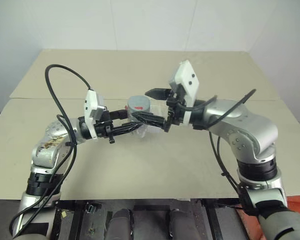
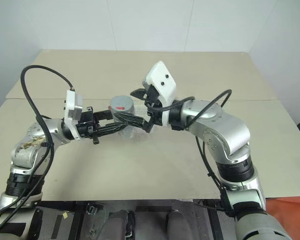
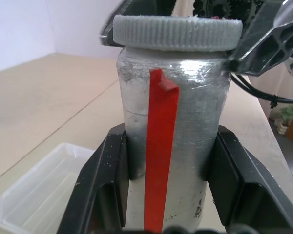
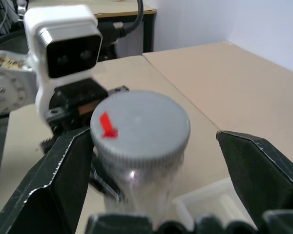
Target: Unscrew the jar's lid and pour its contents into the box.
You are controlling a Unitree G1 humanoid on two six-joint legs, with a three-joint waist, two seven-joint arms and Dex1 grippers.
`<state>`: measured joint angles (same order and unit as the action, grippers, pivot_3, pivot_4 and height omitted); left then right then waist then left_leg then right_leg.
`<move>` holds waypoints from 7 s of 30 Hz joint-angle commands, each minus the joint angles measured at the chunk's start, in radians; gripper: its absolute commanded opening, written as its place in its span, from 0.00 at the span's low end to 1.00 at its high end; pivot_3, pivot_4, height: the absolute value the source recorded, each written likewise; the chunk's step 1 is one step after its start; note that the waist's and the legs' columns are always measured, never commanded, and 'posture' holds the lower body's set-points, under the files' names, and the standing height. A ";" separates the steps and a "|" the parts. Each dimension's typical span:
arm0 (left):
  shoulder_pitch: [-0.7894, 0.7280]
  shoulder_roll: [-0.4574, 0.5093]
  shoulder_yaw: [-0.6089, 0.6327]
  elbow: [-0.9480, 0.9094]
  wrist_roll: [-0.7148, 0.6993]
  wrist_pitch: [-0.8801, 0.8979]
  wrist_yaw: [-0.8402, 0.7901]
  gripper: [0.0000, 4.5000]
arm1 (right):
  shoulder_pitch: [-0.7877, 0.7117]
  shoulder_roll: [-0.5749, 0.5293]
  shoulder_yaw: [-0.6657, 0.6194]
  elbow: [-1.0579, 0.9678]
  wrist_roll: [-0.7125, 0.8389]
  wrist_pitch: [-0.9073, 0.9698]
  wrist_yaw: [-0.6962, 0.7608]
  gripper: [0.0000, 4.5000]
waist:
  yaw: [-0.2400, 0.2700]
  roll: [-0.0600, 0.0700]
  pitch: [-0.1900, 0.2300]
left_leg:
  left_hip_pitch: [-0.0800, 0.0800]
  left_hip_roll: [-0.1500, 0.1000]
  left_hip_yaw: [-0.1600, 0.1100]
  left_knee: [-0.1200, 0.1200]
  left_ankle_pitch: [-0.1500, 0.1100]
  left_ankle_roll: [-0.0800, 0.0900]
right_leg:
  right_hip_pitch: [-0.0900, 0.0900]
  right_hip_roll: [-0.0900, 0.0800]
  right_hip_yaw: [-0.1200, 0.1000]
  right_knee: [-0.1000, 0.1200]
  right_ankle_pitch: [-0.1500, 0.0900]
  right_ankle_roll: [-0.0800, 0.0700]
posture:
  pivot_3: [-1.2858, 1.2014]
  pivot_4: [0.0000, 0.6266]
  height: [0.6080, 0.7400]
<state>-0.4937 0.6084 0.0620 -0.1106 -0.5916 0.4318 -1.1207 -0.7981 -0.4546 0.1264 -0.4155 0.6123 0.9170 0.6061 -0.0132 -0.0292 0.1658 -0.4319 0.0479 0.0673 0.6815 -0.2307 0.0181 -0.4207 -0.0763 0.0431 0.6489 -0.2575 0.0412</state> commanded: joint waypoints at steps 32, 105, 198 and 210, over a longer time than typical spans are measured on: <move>-0.069 0.000 0.000 0.075 -0.020 -0.036 -0.090 0.42 | -0.097 0.141 0.022 0.064 -0.043 -0.072 -0.035 0.99 | -0.001 0.000 0.000 | 0.000 0.000 0.002 0.000 0.000 0.000 | 0.000 0.000 0.000 0.000 0.000 0.000 | 0.52 0.24 1.00; -0.071 0.023 0.020 0.082 -0.006 -0.036 -0.115 0.42 | -0.089 0.109 0.038 0.008 -0.046 -0.014 -0.074 0.99 | 0.000 0.000 0.000 | 0.000 0.000 0.002 0.000 0.000 0.000 | 0.000 0.000 0.000 0.000 0.000 0.000 | 0.52 0.24 1.00; 0.017 0.045 -0.037 0.103 0.027 -0.057 -0.187 0.42 | -0.149 0.074 -0.058 0.141 0.074 -0.096 0.179 0.61 | 0.000 0.000 0.000 | 0.000 0.000 0.003 0.000 0.000 0.000 | 0.000 0.000 0.000 0.000 0.000 0.000 | 0.52 0.24 1.00; 0.014 0.036 -0.017 0.094 -0.028 -0.031 -0.209 0.42 | -0.148 0.028 -0.118 0.176 0.080 -0.170 0.255 0.61 | 0.000 0.000 0.000 | 0.000 0.001 0.003 0.000 0.000 0.000 | 0.000 0.001 -0.001 0.000 0.000 0.000 | 0.52 0.24 1.00</move>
<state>-0.4653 0.6372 0.0201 0.0063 -0.5963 0.4005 -1.3239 -0.9355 -0.4190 0.0349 -0.2251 0.6961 0.7841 0.8694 -0.0129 -0.0291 0.1657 -0.4319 0.0483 0.0700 0.6815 -0.2304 0.0178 -0.4207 -0.0758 0.0426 0.6493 -0.2575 0.0412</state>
